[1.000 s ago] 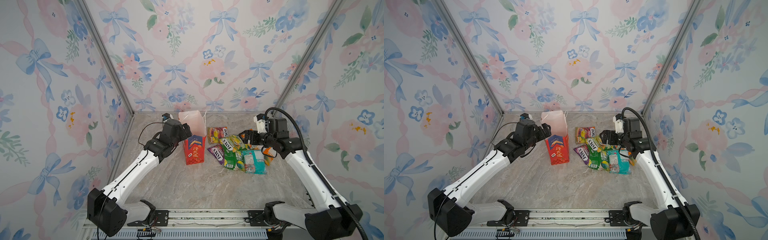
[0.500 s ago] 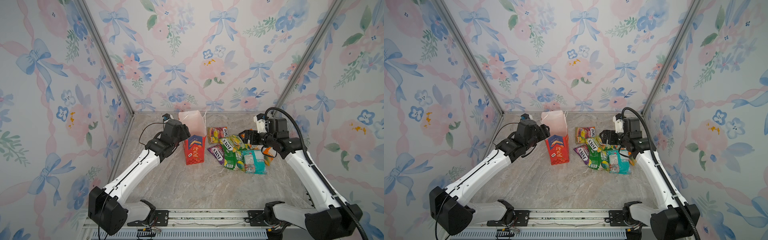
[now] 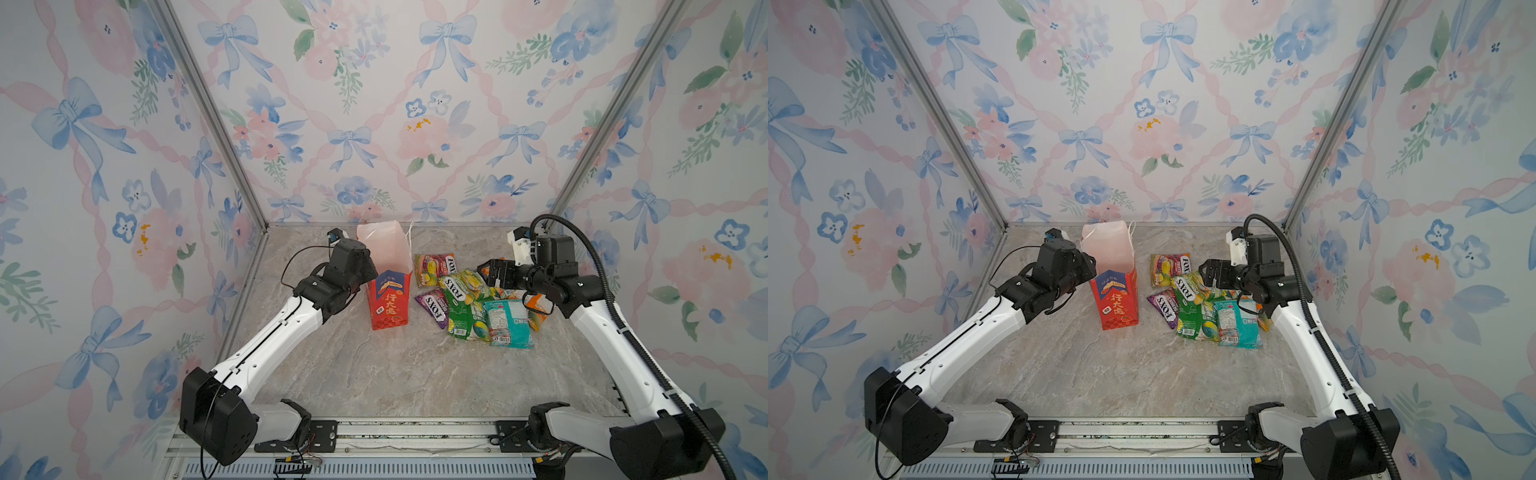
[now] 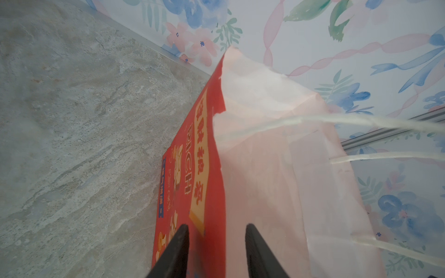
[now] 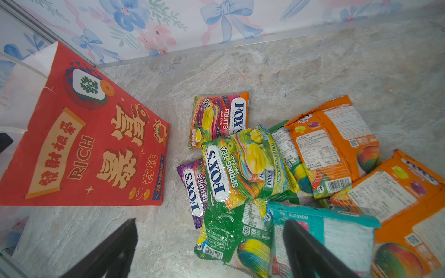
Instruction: Place the snacks into the paper bag
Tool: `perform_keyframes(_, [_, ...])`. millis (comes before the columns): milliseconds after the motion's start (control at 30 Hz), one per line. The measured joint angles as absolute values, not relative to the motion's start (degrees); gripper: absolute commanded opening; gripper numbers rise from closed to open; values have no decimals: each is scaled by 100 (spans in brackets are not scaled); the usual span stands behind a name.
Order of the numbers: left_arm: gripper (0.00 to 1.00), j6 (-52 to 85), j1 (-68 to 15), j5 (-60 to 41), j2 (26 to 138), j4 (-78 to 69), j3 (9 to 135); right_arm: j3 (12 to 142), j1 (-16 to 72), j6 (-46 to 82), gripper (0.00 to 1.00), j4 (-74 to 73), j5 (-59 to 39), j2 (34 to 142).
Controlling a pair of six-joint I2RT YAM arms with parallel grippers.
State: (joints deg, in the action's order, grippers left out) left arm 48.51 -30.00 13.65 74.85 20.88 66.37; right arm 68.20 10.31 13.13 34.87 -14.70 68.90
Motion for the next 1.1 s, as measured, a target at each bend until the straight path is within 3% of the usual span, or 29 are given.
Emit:
perform_keyframes(433, [17,4838,-3000,1144,7550,2080,6751,6724,1031,1424,97,3369,-1549,6849])
perform_keyframes(1100, [2,4831,-3063,825,7662,1887,6785,6335,1035,1942,97,3105,-1761,7102])
